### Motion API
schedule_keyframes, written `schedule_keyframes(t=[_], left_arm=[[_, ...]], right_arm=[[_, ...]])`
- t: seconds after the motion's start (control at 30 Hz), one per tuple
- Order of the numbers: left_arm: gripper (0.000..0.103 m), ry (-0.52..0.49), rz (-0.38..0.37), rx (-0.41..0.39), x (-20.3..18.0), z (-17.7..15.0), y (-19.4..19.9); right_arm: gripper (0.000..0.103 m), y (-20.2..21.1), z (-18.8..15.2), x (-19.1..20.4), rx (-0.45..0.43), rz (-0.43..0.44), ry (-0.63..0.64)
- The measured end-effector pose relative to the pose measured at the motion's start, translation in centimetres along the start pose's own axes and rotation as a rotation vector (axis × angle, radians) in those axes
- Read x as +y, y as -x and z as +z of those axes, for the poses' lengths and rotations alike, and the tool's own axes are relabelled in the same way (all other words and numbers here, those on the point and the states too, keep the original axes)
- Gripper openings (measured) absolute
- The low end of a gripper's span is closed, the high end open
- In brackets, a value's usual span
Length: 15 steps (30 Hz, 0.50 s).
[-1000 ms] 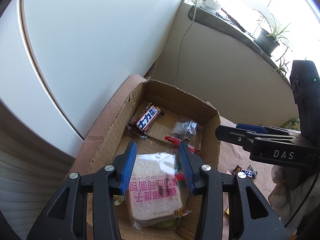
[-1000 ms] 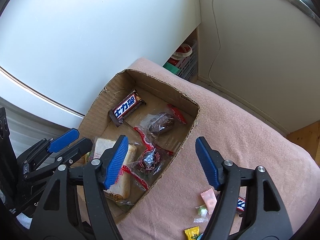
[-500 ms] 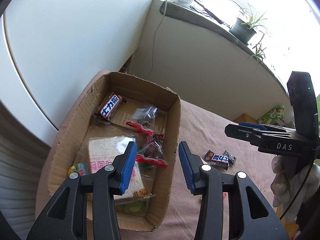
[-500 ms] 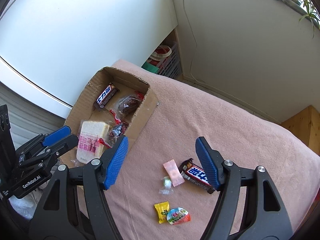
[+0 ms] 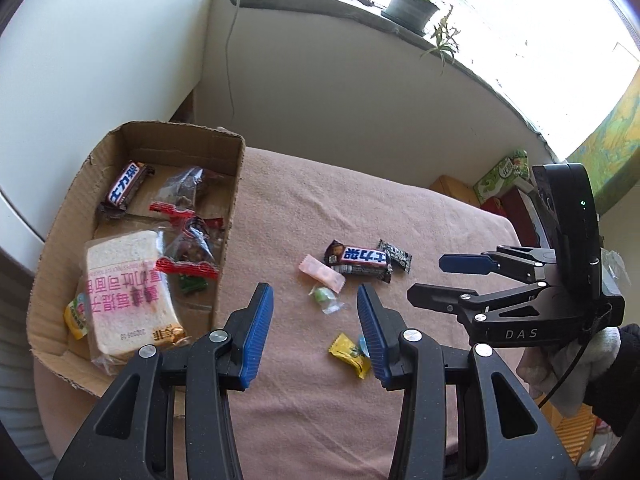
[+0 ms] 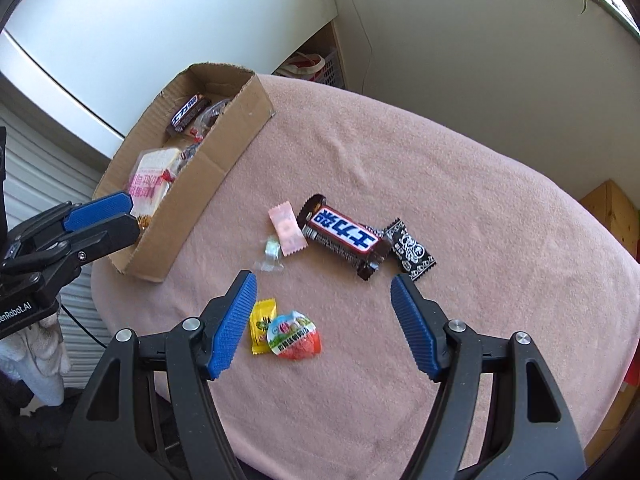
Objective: Organize snacks
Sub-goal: 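Move the right tool to the egg-shaped candy while the left tool approaches the yellow candy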
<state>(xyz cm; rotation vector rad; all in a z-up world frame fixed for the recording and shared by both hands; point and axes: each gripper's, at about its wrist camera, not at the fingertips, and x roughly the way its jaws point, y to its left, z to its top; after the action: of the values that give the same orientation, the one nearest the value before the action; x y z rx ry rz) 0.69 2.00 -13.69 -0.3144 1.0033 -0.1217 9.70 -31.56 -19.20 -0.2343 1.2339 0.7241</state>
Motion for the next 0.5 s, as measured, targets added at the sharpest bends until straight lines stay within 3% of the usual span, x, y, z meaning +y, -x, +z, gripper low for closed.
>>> schedule_keyframes(t=[0.13, 0.27, 0.37, 0.5], left_arm=[[0.042, -0.033, -0.033, 0.07, -1.4, -1.8, -1.4], [0.034, -0.068, -0.056, 0.106, -2.4, -3.5, -2.6], [0.029, -0.063, -0.061, 0.11, -2.5, -4.5, -3.4], [0.028, -0.03, -0.058, 0.123, -2.6, -6.0, -4.3]], right_arm=[[0.072, -0.7, -2.0, 0.0, 0.019, 0.029, 0.052], [0.072, -1.6, -3.5, 0.5, 0.026, 0.058, 0.102], [0.062, -2.7, -4.2, 0.8, 0.04, 0.085, 0.128], [0.06, -4.0, -4.7, 1.3, 0.052, 0.095, 0.178]])
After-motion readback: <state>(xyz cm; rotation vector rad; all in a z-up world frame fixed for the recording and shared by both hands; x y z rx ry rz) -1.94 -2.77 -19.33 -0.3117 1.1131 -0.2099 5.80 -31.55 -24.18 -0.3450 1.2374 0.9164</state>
